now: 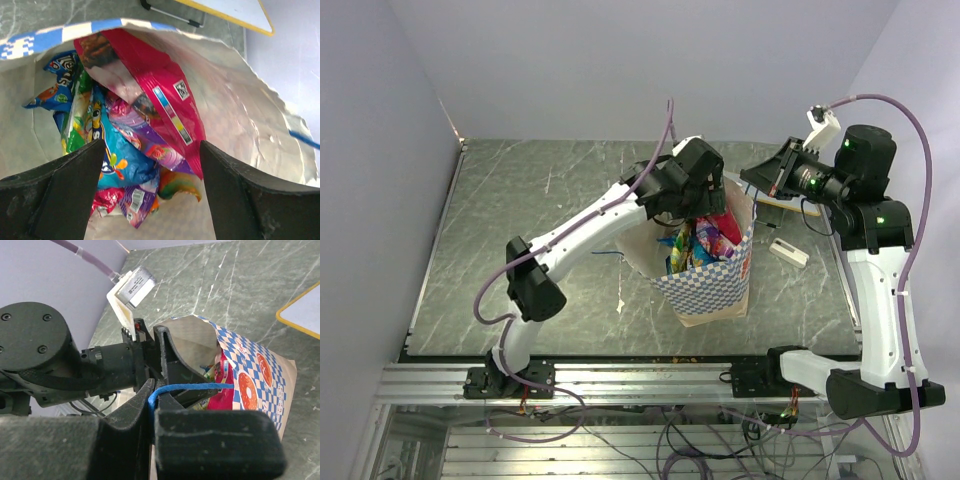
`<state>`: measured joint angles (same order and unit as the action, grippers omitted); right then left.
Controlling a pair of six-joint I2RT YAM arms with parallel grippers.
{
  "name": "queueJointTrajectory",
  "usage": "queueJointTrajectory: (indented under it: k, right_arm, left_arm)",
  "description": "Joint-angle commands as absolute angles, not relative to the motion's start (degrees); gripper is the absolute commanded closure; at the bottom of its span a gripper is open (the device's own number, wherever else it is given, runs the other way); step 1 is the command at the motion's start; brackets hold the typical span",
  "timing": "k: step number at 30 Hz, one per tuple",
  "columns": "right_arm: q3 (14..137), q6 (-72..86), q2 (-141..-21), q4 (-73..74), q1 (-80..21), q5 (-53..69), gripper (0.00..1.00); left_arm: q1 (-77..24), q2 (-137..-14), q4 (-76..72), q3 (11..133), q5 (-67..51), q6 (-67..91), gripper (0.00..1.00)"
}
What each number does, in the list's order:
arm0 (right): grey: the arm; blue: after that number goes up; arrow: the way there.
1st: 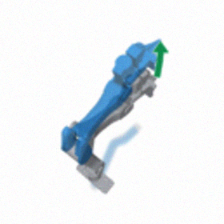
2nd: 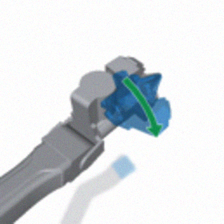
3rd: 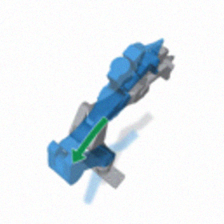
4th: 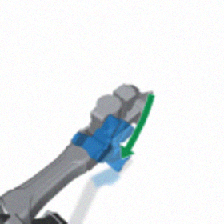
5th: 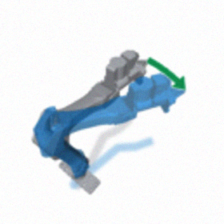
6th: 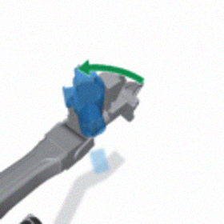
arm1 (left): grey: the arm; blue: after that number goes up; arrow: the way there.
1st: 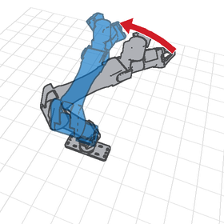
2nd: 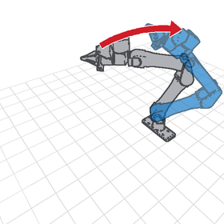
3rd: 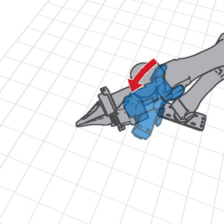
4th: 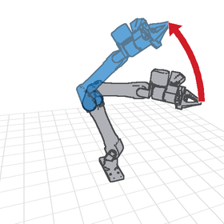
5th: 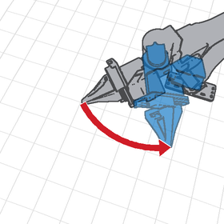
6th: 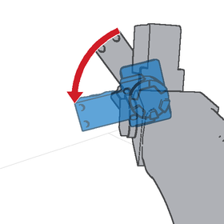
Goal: Take the snacks out of the paper bag
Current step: Take out the snack from the paper bag.
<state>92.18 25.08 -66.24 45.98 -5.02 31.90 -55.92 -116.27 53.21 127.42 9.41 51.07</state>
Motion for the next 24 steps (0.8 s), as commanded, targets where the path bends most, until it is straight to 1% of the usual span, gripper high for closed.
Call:
queueJointTrajectory:
  k: [1,4,8,14,17,18,20,24]
  right_arm:
    - [94.61,25.54,-65.19,41.68,-4.79,32.44,1.0]
    - [94.91,25.09,-65.29,42.6,-4.82,32.3,1.0]
    - [94.78,24.97,-65.15,42.96,-4.77,32.43,1.0]
    - [92.15,25.49,-64.14,41.13,-4.78,33.13,1.0]
    - [91.44,25.32,-64.01,40.64,-4.8,33.8,1.0]
    - [91.17,25.24,-63.93,40.6,-4.83,33.89,1.0]
    - [90.67,24.89,-63.74,40.55,-4.76,33.95,1.0]
    - [90.85,23.32,-63.98,42.95,-4.76,33.2,1.0]
  left_arm:
    - [-55.82,-118.43,53.1,131.19,14.3,53.1,0.13]
    - [-55.82,-120.39,51.92,131.77,13.42,53.96,0.14]
    - [-55.82,-122.85,51.19,132.36,11.54,54.73,0.18]
    - [-55.69,-125.41,49.51,134.14,7.82,54.62,0.22]
    - [-55.26,-126.47,48.37,134.4,4.78,55.16,0.32]
    - [-55.24,-126.74,48.29,134.76,4.25,55.08,0.36]
    - [-54.92,-126.91,48.86,135.75,3.92,54.41,0.49]
    - [-52.91,-124.29,46.97,133.72,0.85,53.9,0.64]
